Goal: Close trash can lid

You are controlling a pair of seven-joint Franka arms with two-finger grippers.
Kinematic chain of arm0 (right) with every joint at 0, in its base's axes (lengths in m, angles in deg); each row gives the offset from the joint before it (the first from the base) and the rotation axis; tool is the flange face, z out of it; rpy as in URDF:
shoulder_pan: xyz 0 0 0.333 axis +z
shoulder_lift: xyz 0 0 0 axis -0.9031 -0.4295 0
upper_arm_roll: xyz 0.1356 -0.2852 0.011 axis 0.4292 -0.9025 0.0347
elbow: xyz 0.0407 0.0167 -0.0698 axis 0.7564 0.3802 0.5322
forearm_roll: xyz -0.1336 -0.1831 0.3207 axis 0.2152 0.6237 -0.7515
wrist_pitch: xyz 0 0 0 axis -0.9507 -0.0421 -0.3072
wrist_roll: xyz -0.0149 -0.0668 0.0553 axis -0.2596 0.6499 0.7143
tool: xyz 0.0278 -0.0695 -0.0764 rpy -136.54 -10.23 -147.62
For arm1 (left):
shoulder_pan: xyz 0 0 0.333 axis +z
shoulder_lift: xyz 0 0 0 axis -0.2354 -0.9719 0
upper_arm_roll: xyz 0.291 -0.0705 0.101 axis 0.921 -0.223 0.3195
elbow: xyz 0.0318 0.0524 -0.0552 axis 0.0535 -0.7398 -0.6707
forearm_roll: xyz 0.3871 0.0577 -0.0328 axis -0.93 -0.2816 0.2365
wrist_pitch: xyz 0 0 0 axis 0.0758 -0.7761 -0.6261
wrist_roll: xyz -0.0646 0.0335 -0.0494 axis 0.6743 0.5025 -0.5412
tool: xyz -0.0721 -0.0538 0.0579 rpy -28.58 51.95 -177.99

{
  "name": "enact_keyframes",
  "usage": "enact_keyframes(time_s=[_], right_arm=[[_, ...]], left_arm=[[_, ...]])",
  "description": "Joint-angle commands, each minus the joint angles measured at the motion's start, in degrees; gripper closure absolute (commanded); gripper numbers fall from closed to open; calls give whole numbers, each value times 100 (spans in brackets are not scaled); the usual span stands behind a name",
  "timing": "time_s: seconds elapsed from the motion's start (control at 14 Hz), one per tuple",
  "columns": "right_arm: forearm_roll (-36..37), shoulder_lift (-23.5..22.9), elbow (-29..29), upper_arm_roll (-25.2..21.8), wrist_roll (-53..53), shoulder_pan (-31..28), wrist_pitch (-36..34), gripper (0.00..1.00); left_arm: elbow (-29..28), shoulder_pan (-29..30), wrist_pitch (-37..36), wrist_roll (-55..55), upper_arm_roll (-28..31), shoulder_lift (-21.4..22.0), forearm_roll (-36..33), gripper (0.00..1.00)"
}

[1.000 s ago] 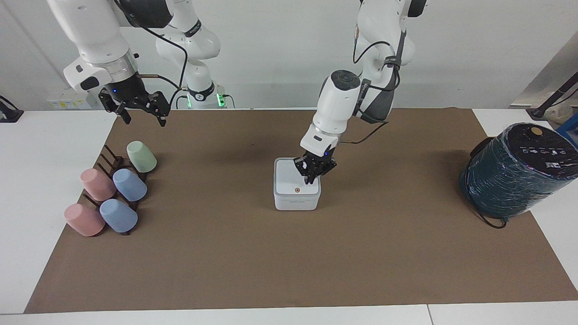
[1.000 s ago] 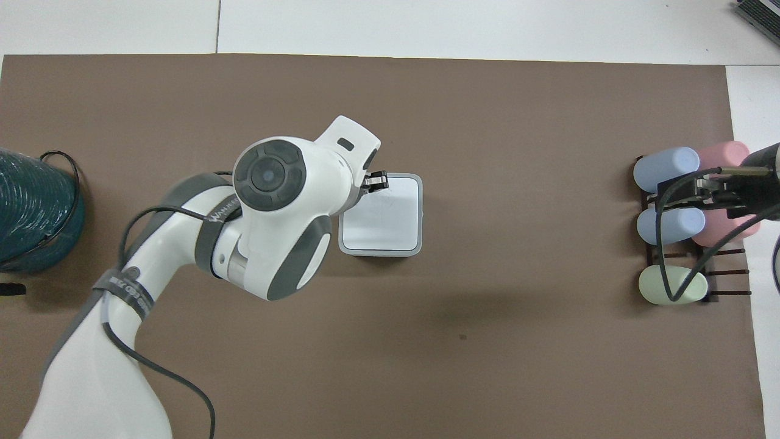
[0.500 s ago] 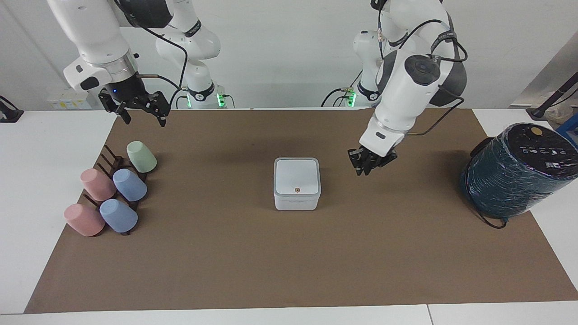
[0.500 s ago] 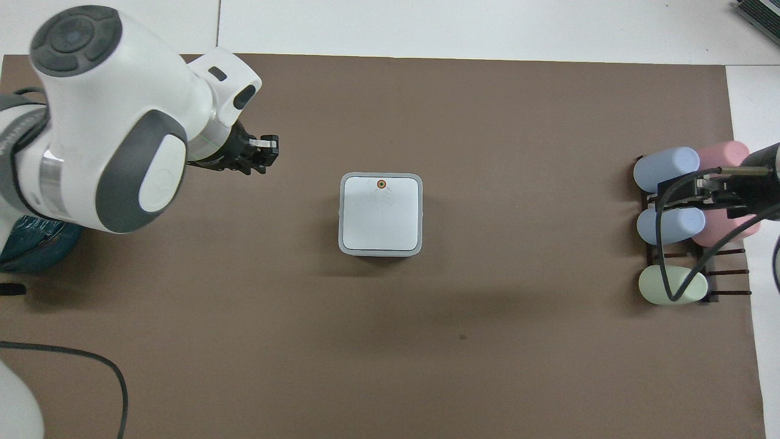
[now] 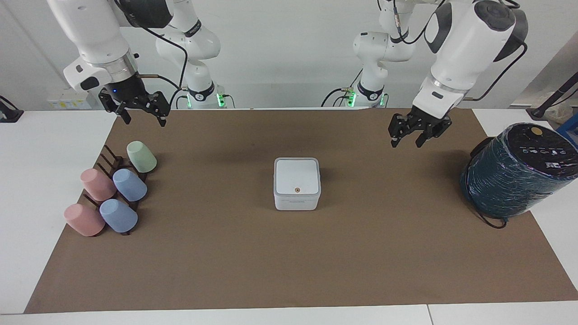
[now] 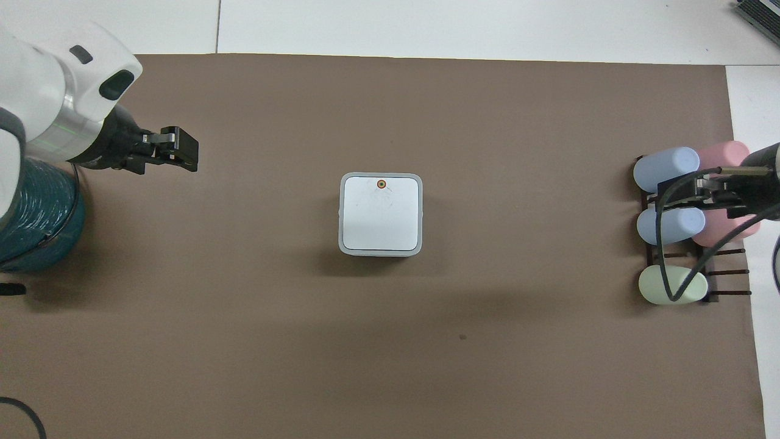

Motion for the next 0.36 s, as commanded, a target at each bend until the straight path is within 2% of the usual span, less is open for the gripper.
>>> enact_keyframes(time_s=[0.0, 0.29], right_arm=[[-26, 30, 34, -13, 135, -10, -51, 0], [-26, 30, 34, -13, 135, -10, -51, 0]], left_arm=[[-71, -77, -86, -114, -79, 139, -304, 0], [-124, -51, -95, -676, -70, 235, -304, 0]])
